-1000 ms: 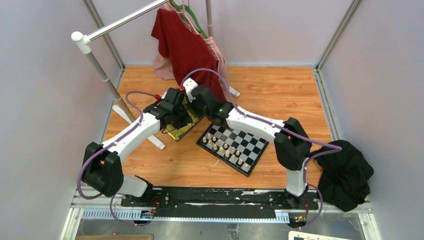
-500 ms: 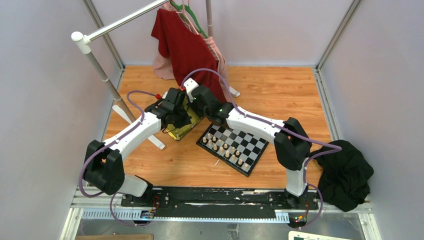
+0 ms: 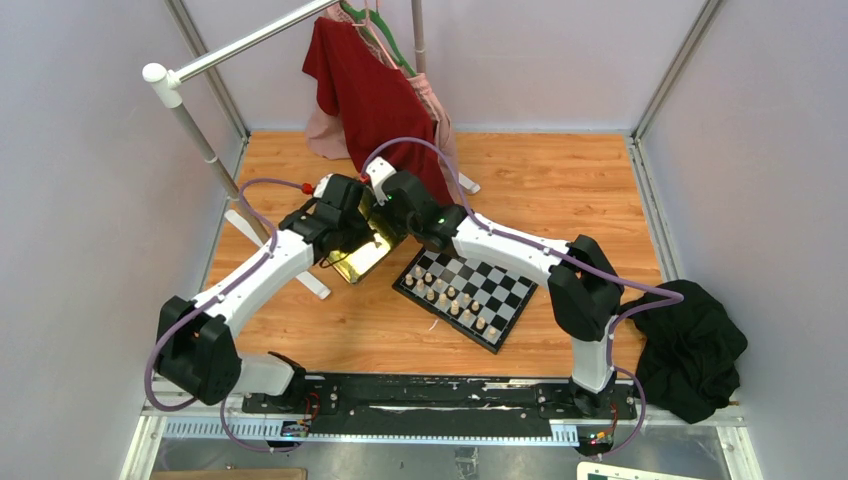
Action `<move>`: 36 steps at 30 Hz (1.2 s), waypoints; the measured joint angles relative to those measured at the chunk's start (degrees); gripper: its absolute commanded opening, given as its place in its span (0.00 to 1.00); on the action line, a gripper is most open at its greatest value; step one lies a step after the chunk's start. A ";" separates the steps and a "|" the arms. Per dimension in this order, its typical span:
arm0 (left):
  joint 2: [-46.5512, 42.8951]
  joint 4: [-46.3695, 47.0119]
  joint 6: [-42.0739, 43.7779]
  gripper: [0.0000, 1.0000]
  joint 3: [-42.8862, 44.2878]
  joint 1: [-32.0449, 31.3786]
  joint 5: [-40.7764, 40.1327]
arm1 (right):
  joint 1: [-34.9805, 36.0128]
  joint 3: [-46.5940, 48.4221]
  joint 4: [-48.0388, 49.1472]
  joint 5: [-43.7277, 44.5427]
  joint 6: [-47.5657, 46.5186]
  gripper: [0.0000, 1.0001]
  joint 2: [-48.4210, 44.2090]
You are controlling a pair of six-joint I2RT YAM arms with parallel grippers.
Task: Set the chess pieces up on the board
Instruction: Pick up the chess piece from the storage box.
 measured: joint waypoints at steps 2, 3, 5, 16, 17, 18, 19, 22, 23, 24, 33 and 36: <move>-1.07 0.00 0.20 0.00 0.00 0.00 -1.07 | 0.02 0.00 -0.09 -0.11 0.00 0.00 0.00; -1.73 -0.02 0.35 0.00 0.00 0.00 -1.75 | 0.11 0.00 -0.11 -0.13 0.00 0.00 0.00; -3.02 -0.11 0.79 0.00 0.00 0.00 -2.75 | 0.22 0.02 -0.13 -0.13 0.00 0.00 0.00; -12.22 -2.49 3.91 0.00 -0.92 0.00 -8.26 | 0.63 2.82 -2.25 -0.02 -0.11 0.00 0.31; -13.42 -2.91 4.33 0.00 -0.94 0.00 -8.94 | 0.83 3.02 -2.43 0.09 -0.20 0.00 0.31; -14.82 -3.32 4.76 0.00 -0.94 0.00 -9.81 | 1.18 3.15 -2.67 0.28 -0.31 0.00 0.31; -16.02 -3.56 5.14 0.00 -0.94 0.00 -10.49 | 1.68 3.34 -3.04 0.63 -0.37 0.00 0.31; -19.26 -4.09 6.34 0.00 -0.94 0.00 -12.44 | 3.23 3.48 -4.22 1.55 -0.50 0.00 0.28; -20.06 -4.26 6.60 0.00 -0.94 0.00 -12.92 | 3.87 3.48 -4.72 1.99 -0.50 0.00 0.24; -20.96 -4.55 6.95 0.00 -0.94 0.00 -13.40 | 4.33 3.48 -5.25 2.54 -0.50 0.00 0.20; -26.97 -7.08 11.65 0.00 1.14 0.00 -16.31 | 7.19 0.72 -14.45 10.27 1.31 0.00 -8.09; -27.80 -7.28 13.62 0.00 3.15 -0.07 -17.40 | 7.43 0.61 -18.56 13.09 3.52 0.00 -12.92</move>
